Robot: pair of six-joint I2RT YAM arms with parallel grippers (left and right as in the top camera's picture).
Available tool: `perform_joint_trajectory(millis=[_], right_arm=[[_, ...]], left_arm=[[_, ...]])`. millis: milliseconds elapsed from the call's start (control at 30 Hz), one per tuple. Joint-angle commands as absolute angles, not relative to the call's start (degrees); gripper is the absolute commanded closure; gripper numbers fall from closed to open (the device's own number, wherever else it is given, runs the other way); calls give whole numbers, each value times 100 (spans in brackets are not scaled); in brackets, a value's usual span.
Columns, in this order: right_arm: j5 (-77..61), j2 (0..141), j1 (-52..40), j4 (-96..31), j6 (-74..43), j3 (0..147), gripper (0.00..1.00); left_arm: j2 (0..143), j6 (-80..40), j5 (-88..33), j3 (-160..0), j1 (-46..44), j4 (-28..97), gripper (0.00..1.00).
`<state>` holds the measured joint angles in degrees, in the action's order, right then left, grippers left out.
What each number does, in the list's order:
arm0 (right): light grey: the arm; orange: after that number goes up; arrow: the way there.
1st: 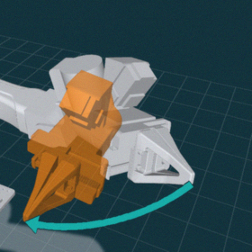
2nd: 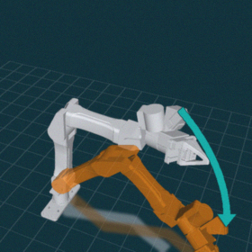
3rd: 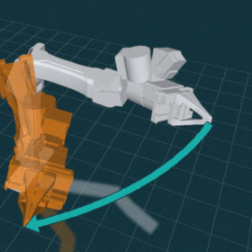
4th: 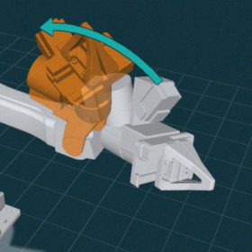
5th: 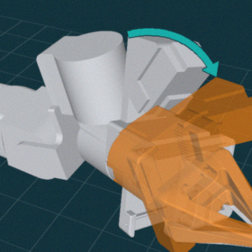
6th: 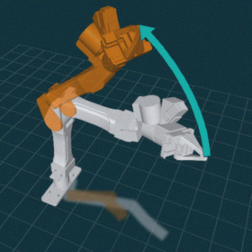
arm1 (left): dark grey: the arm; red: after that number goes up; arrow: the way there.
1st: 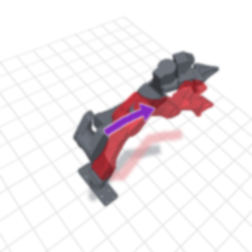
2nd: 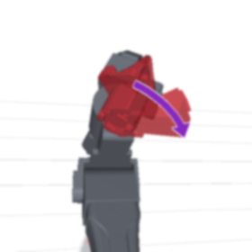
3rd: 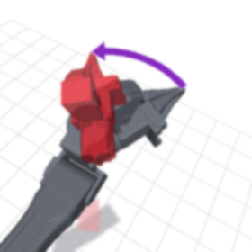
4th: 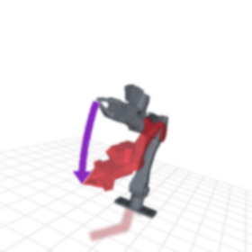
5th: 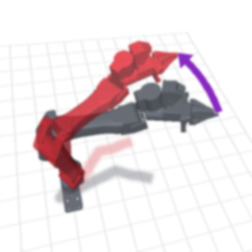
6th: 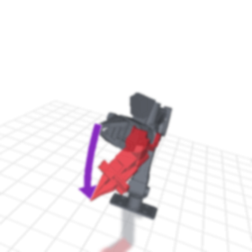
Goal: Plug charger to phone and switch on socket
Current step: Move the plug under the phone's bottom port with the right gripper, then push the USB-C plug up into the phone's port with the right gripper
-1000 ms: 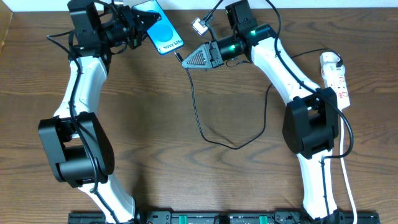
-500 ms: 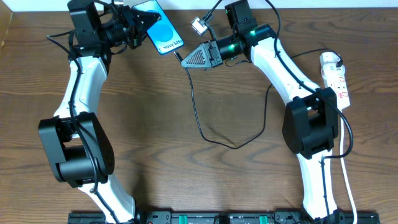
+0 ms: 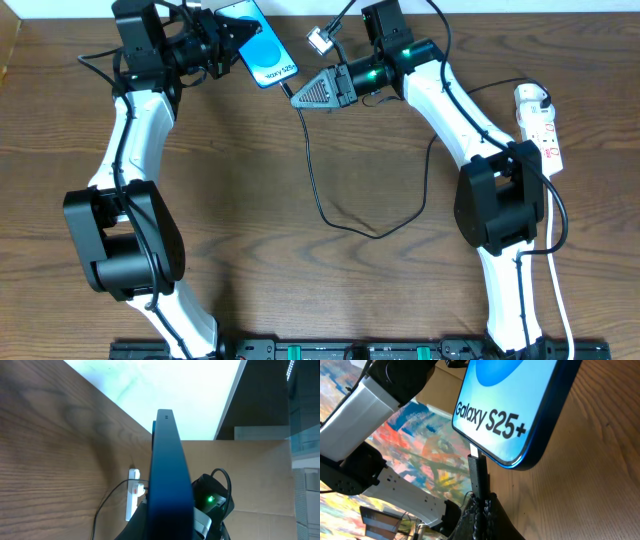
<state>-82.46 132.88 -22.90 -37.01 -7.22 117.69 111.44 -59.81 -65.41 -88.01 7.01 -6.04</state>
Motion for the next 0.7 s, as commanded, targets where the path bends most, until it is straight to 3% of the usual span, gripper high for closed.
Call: perform_joint_trajectory(millis=[0, 667], right_arm=[[-8167, 13124, -2342, -3688, -816, 11850, 99], [-8095, 13124, -2368, -3164, -1343, 11850, 99]], left_arm=[[10995, -5990, -6659, -8906, 676, -657, 93], [10995, -5981, -6735, -8906, 676, -655, 93]])
